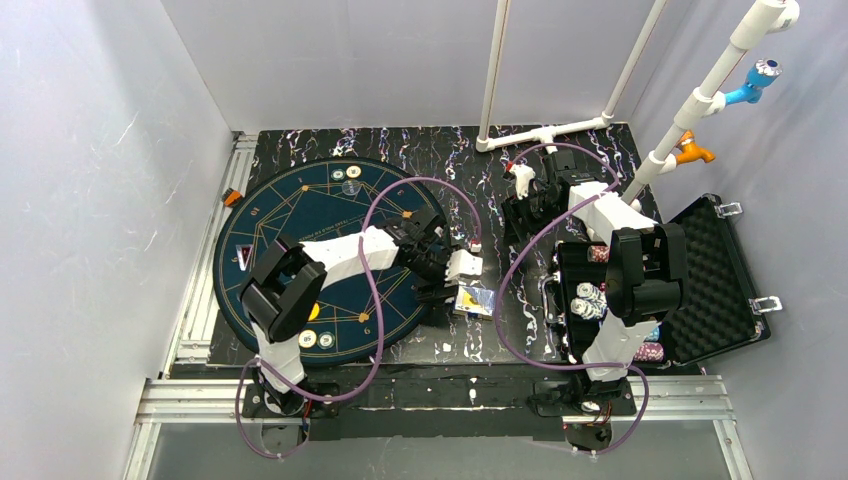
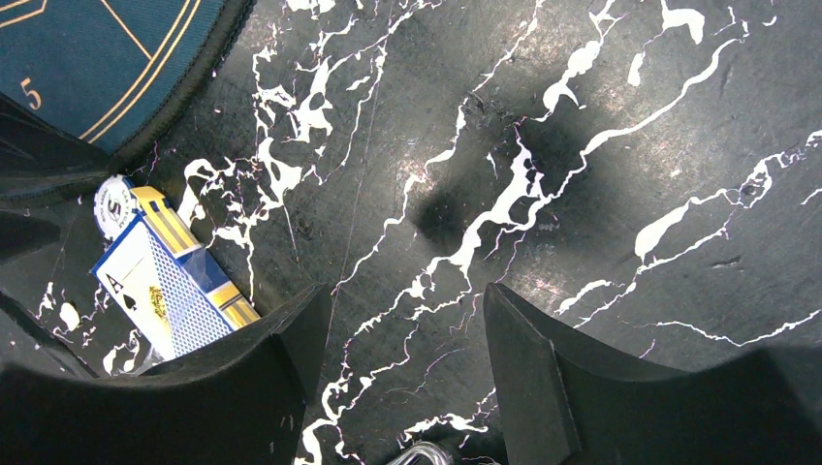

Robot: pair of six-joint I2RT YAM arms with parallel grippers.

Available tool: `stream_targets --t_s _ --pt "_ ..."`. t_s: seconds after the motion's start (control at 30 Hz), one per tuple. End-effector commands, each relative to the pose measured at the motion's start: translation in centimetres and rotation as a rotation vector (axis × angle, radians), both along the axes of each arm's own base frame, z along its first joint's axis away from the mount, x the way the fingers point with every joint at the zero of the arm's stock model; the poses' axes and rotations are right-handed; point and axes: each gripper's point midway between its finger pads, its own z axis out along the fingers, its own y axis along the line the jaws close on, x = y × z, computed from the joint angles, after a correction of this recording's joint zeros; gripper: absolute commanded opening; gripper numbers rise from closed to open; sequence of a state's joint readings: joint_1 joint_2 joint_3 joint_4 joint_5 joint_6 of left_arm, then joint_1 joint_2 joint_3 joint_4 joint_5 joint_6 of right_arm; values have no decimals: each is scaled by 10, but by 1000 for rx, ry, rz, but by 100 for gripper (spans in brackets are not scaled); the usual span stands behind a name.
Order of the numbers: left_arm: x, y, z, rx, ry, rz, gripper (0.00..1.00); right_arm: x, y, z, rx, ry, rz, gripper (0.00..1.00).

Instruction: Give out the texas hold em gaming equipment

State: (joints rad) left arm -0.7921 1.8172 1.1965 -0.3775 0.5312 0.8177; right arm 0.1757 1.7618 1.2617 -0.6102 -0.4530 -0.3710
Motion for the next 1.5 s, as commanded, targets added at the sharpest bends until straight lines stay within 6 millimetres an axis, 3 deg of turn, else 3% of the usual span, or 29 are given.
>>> stream_targets --t_s 0.0,0.47,0.6,0.7,0.9,1.2,1.47 --pt "-4 -5 -8 -21 30 6 64 6 1 18 24 -53 12 68" --pt "-12 -4 -41 22 36 21 62 6 0 18 22 -54 13 68" --pt "-15 1 -49 45 31 19 52 6 0 18 21 -56 13 68" --pt "-14 6 -49 62 12 20 38 6 0 17 19 -55 12 68" --pt "-12 -3 -29 22 21 34 27 7 -1 17 18 -54 9 67" --pt "-1 -26 37 -96 -6 67 26 6 -1 17 20 -53 10 67" --pt "9 -25 69 -123 -16 99 25 6 0 18 24 -55 12 66"
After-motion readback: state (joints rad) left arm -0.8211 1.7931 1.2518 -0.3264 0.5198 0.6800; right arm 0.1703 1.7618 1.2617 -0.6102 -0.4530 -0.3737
